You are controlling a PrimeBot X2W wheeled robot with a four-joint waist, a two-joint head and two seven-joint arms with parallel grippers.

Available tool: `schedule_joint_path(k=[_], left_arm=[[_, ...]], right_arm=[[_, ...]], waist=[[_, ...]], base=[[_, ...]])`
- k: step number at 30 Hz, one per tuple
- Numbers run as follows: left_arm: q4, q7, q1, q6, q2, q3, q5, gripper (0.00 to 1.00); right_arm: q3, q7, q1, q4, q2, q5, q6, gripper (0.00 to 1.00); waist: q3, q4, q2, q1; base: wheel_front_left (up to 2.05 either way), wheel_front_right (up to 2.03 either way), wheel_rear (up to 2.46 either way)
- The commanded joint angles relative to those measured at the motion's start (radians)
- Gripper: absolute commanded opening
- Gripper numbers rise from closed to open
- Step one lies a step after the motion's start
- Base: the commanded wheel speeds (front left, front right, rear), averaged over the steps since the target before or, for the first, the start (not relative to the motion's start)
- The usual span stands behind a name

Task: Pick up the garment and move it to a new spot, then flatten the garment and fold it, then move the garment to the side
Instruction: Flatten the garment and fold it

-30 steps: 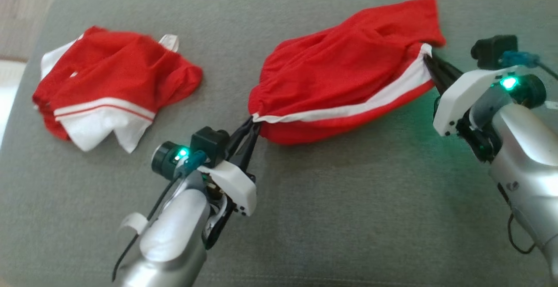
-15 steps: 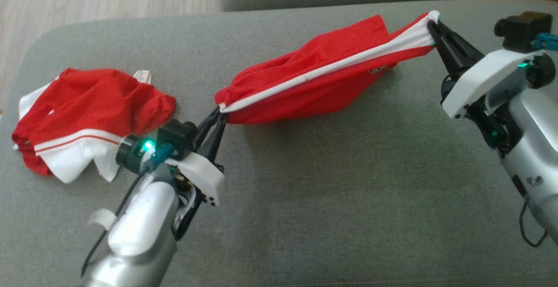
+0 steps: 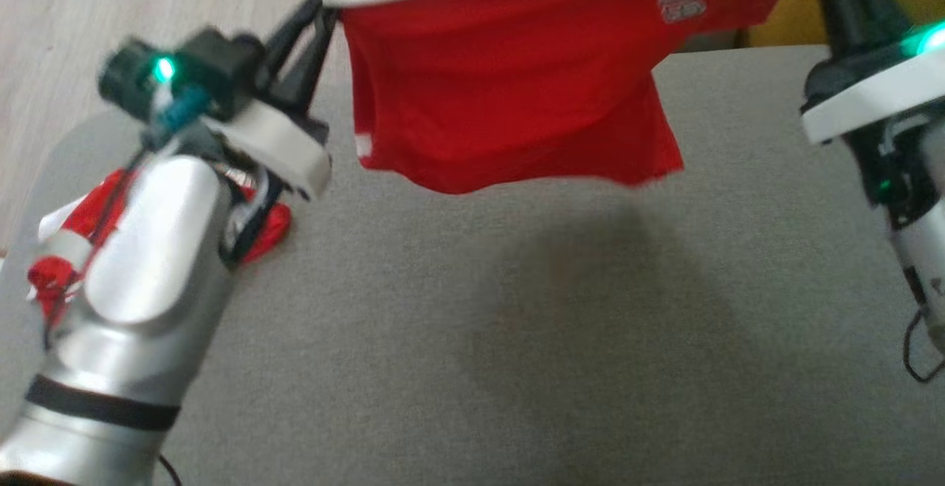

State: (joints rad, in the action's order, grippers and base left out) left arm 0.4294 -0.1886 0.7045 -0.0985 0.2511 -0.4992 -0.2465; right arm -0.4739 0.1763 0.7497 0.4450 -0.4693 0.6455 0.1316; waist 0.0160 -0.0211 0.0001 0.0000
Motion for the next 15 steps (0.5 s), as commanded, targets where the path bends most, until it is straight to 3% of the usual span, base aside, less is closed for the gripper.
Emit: schedule_joint_path(k=[1,5,9,15], left_arm=[[-0.063,0.019,0.079,0.004,0.062,0.066,-0.007,0.00],[-0.125,0.052,0.081,0.013,0.083,0.085,-0.021,0.00],[-0.219,0.119,0.043,0.011,0.110,0.076,-0.035,0.00],[-0.305,0.210,0.019,-0.001,0.152,0.062,-0.061,0.00]], right_arm=[[0.065,0.002,0.038,-0.058,0.009,-0.048,-0.001,0.00],[0.148,-0.038,0.015,-0.126,0.042,-0.110,-0.001,0.00],[0.251,-0.146,-0.044,-0.240,0.098,-0.173,-0.001,0.00],[0.351,-0.285,-0.080,-0.386,0.163,-0.270,-0.001,0.00]], waist=[[0.015,-0.014,-0.0001,0.0000],[0.019,-0.028,-0.0001,0.0000],[0.007,-0.045,-0.0001,0.0000],[-0.080,-0.068,-0.0001,0.0000]], base=[[0.00,0.00,0.00],[0.00,0.00,0.00],[0.00,0.00,0.00],[0.00,0.00,0.00]])
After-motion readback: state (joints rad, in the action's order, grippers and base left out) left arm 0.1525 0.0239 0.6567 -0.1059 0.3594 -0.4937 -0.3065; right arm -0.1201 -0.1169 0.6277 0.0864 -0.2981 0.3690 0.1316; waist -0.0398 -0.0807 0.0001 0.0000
